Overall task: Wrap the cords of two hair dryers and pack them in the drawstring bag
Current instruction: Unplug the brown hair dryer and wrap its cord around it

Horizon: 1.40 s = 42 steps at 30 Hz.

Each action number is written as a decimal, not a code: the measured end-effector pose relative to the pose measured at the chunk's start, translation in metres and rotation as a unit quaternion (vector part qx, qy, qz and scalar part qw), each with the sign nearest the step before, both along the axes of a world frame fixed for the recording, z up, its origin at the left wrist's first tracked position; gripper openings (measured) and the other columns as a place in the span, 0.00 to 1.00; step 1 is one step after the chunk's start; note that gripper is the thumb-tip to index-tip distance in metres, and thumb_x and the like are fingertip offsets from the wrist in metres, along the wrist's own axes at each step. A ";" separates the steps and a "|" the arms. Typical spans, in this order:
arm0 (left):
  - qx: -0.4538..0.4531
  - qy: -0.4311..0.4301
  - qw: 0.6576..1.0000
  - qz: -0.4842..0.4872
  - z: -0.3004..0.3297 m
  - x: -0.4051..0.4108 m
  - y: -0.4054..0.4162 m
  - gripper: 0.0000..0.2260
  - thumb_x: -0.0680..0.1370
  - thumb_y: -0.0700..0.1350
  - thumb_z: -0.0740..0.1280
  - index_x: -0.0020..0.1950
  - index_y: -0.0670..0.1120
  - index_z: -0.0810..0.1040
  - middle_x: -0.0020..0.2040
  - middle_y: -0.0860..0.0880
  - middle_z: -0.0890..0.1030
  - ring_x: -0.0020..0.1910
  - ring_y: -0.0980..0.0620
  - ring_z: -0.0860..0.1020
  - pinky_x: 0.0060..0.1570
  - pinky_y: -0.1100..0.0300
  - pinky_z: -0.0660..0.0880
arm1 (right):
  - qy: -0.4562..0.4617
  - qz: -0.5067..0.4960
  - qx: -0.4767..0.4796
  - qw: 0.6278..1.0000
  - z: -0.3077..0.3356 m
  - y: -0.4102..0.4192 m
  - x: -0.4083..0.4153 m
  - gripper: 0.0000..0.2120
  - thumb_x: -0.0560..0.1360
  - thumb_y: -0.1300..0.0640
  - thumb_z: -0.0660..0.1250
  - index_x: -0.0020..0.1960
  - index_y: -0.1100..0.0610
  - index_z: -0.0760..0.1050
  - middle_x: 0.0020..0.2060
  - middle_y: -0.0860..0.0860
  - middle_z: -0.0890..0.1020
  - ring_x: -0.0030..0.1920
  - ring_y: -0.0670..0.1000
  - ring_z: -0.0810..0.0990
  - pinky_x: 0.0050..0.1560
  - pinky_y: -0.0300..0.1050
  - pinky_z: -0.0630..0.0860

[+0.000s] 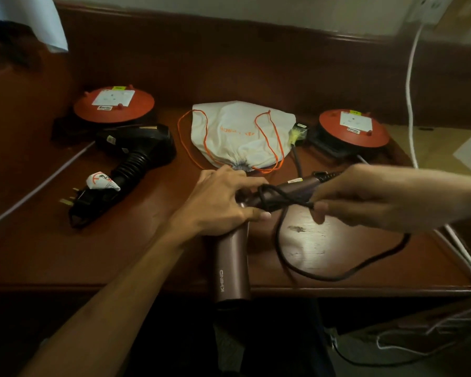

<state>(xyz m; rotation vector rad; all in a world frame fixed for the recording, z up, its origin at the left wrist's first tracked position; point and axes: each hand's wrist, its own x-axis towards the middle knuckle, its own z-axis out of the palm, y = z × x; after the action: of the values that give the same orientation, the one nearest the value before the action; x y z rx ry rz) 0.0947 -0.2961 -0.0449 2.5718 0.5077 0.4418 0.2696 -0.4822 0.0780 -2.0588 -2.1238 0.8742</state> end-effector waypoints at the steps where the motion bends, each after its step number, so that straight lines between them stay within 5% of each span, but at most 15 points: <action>1: -0.011 -0.016 1.000 -0.003 -0.001 -0.001 0.000 0.26 0.66 0.70 0.69 0.63 0.65 0.77 0.45 0.60 0.77 0.51 0.54 0.72 0.57 0.49 0.68 | -0.005 -0.011 0.020 1.000 -0.010 -0.006 -0.005 0.10 0.81 0.47 0.61 0.48 0.44 0.80 0.36 0.49 0.78 0.33 0.49 0.76 0.34 0.46 0.73; 5: -0.112 -0.099 0.989 -0.004 -0.003 -0.008 0.005 0.30 0.64 0.68 0.71 0.65 0.67 0.72 0.49 0.61 0.82 0.53 0.55 0.75 0.60 0.44 0.73 | 0.013 -0.023 0.095 0.995 -0.067 -0.009 -0.028 0.12 0.83 0.50 0.60 0.46 0.55 0.77 0.36 0.50 0.77 0.38 0.51 0.74 0.38 0.41 0.70; 10: -0.105 -0.067 0.992 -0.023 -0.002 -0.009 0.003 0.29 0.64 0.68 0.72 0.64 0.66 0.75 0.47 0.62 0.80 0.54 0.53 0.74 0.61 0.42 0.71 | -0.066 -0.027 0.091 0.993 -0.105 0.004 -0.021 0.08 0.84 0.49 0.57 0.52 0.50 0.74 0.34 0.44 0.74 0.39 0.48 0.71 0.42 0.50 0.71; 14: -0.149 -0.081 0.985 -0.022 -0.003 -0.008 0.000 0.23 0.63 0.72 0.72 0.55 0.66 0.83 0.47 0.57 0.82 0.54 0.59 0.75 0.59 0.52 0.75 | -0.092 0.007 0.108 0.990 -0.113 0.017 -0.015 0.10 0.82 0.58 0.61 0.60 0.50 0.75 0.45 0.44 0.78 0.44 0.48 0.75 0.45 0.42 0.73; 19: -0.152 -0.110 0.982 -0.003 -0.006 -0.009 -0.001 0.19 0.67 0.70 0.72 0.54 0.65 0.85 0.44 0.56 0.81 0.53 0.55 0.76 0.55 0.55 0.74 | -0.115 0.031 0.218 0.969 -0.127 0.021 -0.004 0.09 0.77 0.62 0.66 0.56 0.55 0.81 0.49 0.52 0.83 0.45 0.54 0.80 0.43 0.47 0.78; 20: -0.160 -0.114 0.981 -0.011 -0.006 -0.011 0.000 0.18 0.68 0.68 0.72 0.55 0.64 0.85 0.44 0.56 0.81 0.54 0.54 0.75 0.57 0.52 0.74 | -0.097 0.001 0.210 0.973 -0.129 0.022 0.000 0.07 0.80 0.57 0.65 0.53 0.55 0.81 0.48 0.52 0.83 0.44 0.53 0.80 0.43 0.46 0.77; 22: -0.185 -0.124 0.975 -0.025 -0.006 -0.015 0.003 0.18 0.70 0.64 0.73 0.57 0.60 0.85 0.45 0.56 0.82 0.55 0.53 0.75 0.59 0.49 0.73 | -0.035 -0.071 0.187 0.979 -0.135 0.027 0.014 0.24 0.81 0.40 0.60 0.45 0.58 0.81 0.39 0.51 0.83 0.38 0.50 0.80 0.39 0.46 0.76; 24: -0.176 -0.125 0.976 -0.040 -0.005 -0.018 0.003 0.19 0.71 0.63 0.73 0.58 0.58 0.85 0.44 0.58 0.81 0.55 0.52 0.76 0.59 0.47 0.73 | 0.028 -0.126 0.159 0.979 -0.148 0.033 0.038 0.25 0.77 0.33 0.62 0.48 0.55 0.82 0.42 0.48 0.83 0.42 0.45 0.82 0.41 0.38 0.75; 26: -0.136 -0.111 0.983 -0.056 -0.004 -0.016 0.001 0.19 0.71 0.64 0.73 0.59 0.58 0.85 0.41 0.60 0.79 0.51 0.52 0.76 0.58 0.44 0.72 | 0.019 -0.132 0.102 0.986 -0.153 0.042 0.052 0.15 0.76 0.43 0.71 0.58 0.49 0.80 0.53 0.50 0.82 0.52 0.48 0.82 0.50 0.38 0.73; 29: -0.110 -0.087 0.988 -0.070 -0.003 -0.014 0.000 0.20 0.71 0.66 0.72 0.59 0.60 0.84 0.41 0.60 0.78 0.49 0.55 0.75 0.59 0.42 0.70 | 0.051 -0.104 0.060 0.991 -0.130 0.064 0.053 0.15 0.73 0.56 0.74 0.52 0.66 0.82 0.42 0.62 0.84 0.40 0.59 0.80 0.43 0.56 0.77; 32: -0.048 -0.031 0.995 -0.079 0.000 -0.013 -0.006 0.22 0.70 0.69 0.70 0.61 0.62 0.82 0.42 0.60 0.77 0.50 0.60 0.74 0.63 0.48 0.64 | 0.114 -0.063 -0.035 0.991 -0.103 0.087 0.048 0.22 0.77 0.46 0.71 0.43 0.67 0.80 0.31 0.55 0.76 0.31 0.52 0.71 0.32 0.43 0.67; 36: -0.043 0.018 0.999 -0.027 0.003 -0.011 -0.008 0.27 0.68 0.74 0.66 0.62 0.62 0.75 0.49 0.60 0.78 0.56 0.60 0.74 0.69 0.50 0.60 | 0.196 -0.095 -0.081 0.973 -0.068 0.099 0.044 0.26 0.79 0.42 0.67 0.50 0.68 0.79 0.36 0.57 0.70 0.33 0.55 0.65 0.33 0.43 0.62; 42: -0.008 0.149 0.988 -0.031 0.021 0.000 -0.012 0.30 0.78 0.68 0.62 0.76 0.67 0.54 0.44 0.59 0.72 0.54 0.53 0.68 0.66 0.45 0.60 | 0.049 0.024 -0.077 0.996 -0.028 0.099 0.014 0.12 0.82 0.55 0.62 0.52 0.59 0.83 0.37 0.58 0.80 0.35 0.57 0.75 0.38 0.53 0.74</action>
<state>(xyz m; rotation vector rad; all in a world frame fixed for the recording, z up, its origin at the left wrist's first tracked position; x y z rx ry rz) 0.0948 -0.3086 -0.0235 2.6427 0.5281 0.0308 0.2835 -0.3831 0.0504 -1.9940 -2.1238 1.1550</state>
